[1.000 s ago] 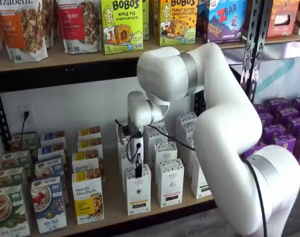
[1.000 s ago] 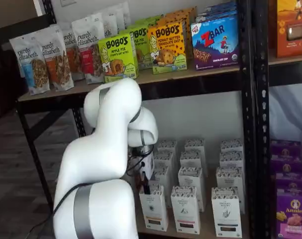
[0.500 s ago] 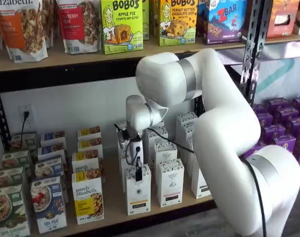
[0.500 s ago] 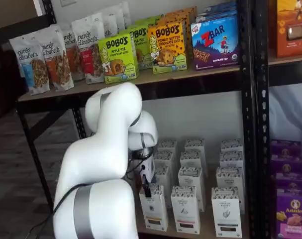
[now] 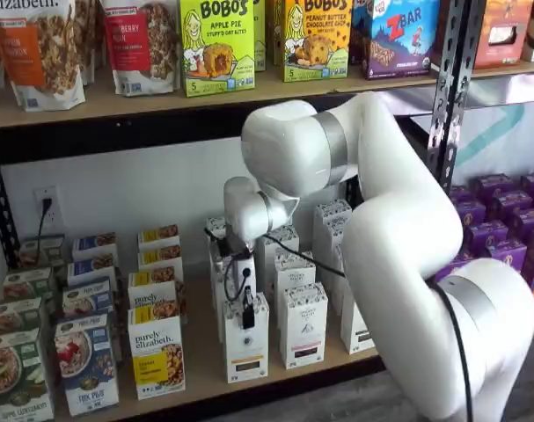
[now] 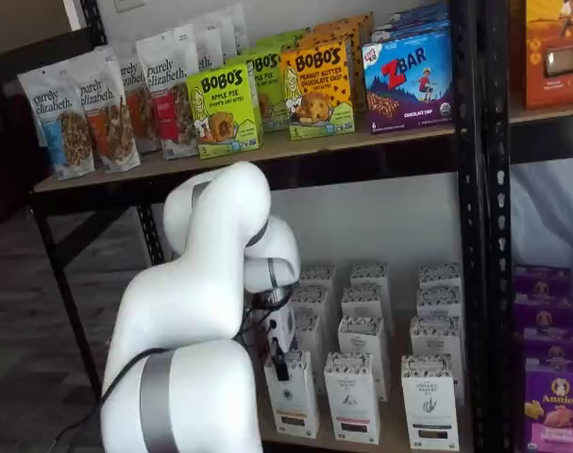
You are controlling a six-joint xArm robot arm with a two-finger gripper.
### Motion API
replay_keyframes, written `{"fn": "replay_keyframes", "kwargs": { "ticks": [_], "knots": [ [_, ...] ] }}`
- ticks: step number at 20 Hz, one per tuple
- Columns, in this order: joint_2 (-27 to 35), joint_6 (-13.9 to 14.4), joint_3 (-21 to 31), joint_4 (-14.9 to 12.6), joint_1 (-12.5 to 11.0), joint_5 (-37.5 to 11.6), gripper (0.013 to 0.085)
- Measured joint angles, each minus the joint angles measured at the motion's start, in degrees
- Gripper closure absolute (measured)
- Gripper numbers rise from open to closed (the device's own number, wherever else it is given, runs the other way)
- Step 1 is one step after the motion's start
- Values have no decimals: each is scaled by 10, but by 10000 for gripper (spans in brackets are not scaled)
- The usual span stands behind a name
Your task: Pick up the white box with a yellow strip in the middle, on the bottom shelf, the fourth box from the left
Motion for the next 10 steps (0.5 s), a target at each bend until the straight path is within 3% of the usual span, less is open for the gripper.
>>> {"fn": "replay_keyframes", "kwargs": {
  "ticks": [10],
  "knots": [
    [9,-6,9,4,-2,-29,130]
  ]
}}
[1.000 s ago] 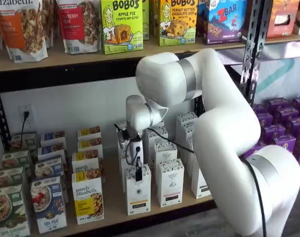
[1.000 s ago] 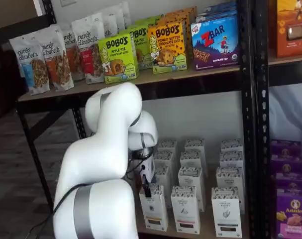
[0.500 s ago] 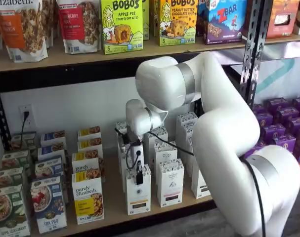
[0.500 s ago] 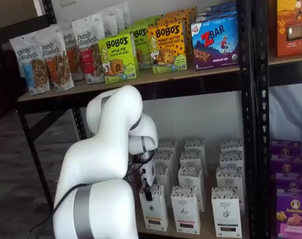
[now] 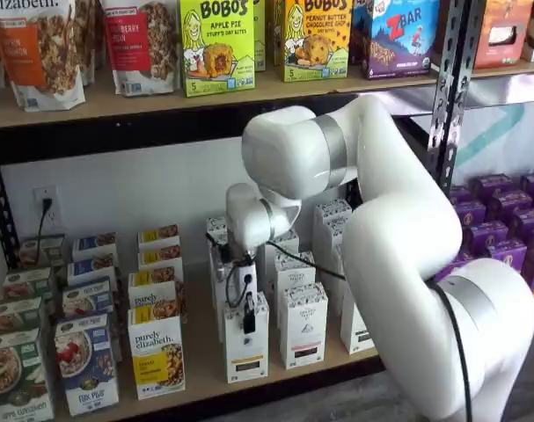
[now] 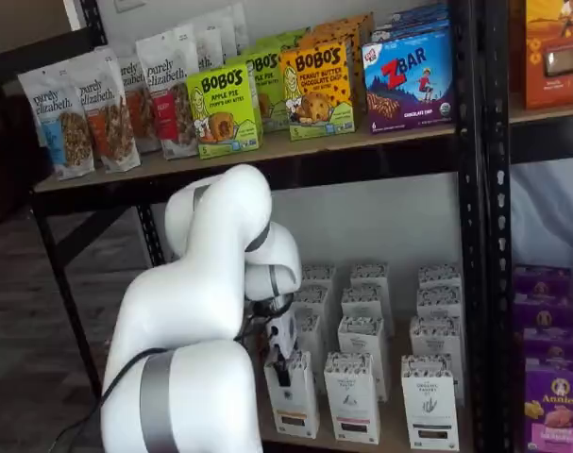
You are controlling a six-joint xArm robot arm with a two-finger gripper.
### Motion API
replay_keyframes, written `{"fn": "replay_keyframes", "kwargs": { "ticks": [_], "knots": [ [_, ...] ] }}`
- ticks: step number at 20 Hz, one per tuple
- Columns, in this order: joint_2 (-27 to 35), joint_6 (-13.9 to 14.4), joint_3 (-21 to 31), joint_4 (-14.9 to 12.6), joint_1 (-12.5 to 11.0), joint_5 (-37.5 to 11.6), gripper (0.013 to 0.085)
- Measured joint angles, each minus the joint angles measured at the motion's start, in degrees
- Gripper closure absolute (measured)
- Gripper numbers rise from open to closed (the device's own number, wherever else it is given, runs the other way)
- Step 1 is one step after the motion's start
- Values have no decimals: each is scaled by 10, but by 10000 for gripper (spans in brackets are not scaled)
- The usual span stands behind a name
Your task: Pick up the white box with a yellow strip in the middle, on the bottom shelf, the fourth box from the left
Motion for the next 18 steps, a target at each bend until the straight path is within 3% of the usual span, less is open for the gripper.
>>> {"fn": "replay_keyframes", "kwargs": {
  "ticks": [13,15,18],
  "knots": [
    [2,-26,1,31,0,-6,130],
    [3,-30,1,37,1,-4,210],
    [2,-28,1,36,2,-6,250]
  ]
}}
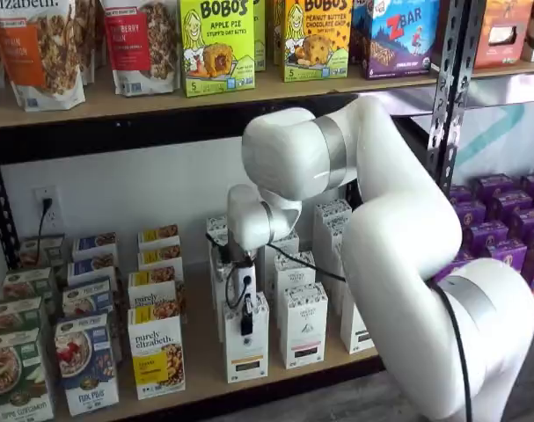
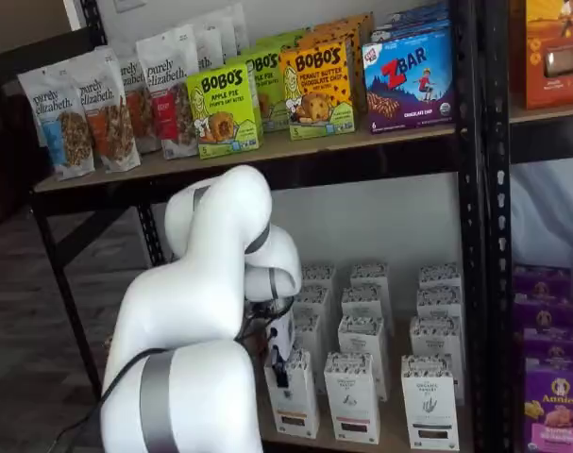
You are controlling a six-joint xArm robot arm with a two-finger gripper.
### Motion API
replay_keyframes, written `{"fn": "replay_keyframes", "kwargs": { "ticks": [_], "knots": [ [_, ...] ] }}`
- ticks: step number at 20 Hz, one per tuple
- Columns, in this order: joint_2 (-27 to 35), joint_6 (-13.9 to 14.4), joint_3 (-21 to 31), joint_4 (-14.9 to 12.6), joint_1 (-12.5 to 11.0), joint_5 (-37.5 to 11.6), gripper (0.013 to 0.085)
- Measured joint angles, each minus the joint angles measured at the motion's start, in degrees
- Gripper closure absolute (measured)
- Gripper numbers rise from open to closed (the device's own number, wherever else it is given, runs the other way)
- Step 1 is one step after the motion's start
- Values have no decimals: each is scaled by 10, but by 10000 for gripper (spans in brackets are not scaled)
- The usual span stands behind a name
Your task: Pick up the white box with a yellow strip in the middle, on the bottom shelf, the fourth box from the left
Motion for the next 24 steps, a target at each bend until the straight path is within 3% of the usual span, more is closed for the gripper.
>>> {"fn": "replay_keyframes", "kwargs": {
  "ticks": [1,5,8,10,14,17,19,21,24],
  "knots": [
    [0,0,0,0,0,0,290],
    [-3,10,8,-9,2,-14,290],
    [-4,2,7,1,3,-9,290],
    [-4,-1,5,6,4,-3,370],
    [-5,-1,6,8,6,-2,450],
    [-6,9,8,-3,7,-5,450],
    [-7,3,8,4,7,-3,450],
    [-9,-4,9,13,7,-2,530],
    [-10,6,10,3,9,0,530]
  ]
}}
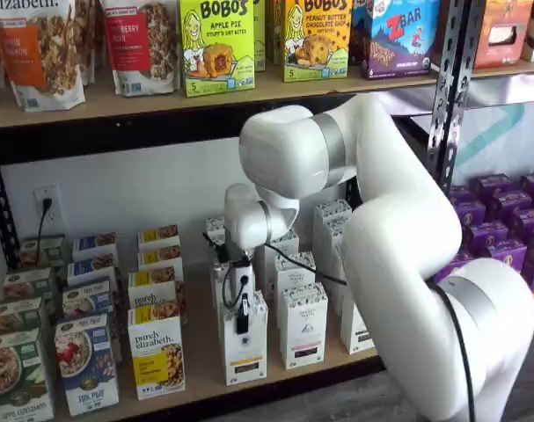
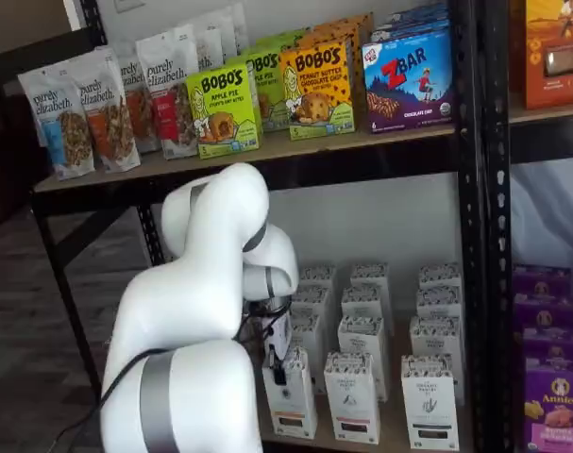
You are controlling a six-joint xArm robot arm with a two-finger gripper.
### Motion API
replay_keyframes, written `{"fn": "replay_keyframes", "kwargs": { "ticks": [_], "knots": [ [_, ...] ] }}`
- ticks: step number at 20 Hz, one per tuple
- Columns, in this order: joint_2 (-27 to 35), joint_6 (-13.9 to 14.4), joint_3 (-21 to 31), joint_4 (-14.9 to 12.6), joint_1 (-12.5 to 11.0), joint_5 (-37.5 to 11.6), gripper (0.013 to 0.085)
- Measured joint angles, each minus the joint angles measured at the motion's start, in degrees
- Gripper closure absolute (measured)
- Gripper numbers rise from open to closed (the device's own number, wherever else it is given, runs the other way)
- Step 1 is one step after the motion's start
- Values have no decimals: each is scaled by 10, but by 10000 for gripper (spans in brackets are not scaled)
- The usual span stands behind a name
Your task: Pick up the white box with a yellow strip in the middle, on the bottom shelf, the fourth box from the left
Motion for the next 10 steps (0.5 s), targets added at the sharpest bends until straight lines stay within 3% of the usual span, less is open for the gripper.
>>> {"fn": "replay_keyframes", "kwargs": {
  "ticks": [10],
  "knots": [
    [-40,18,62,-13,8,-33,530]
  ]
}}
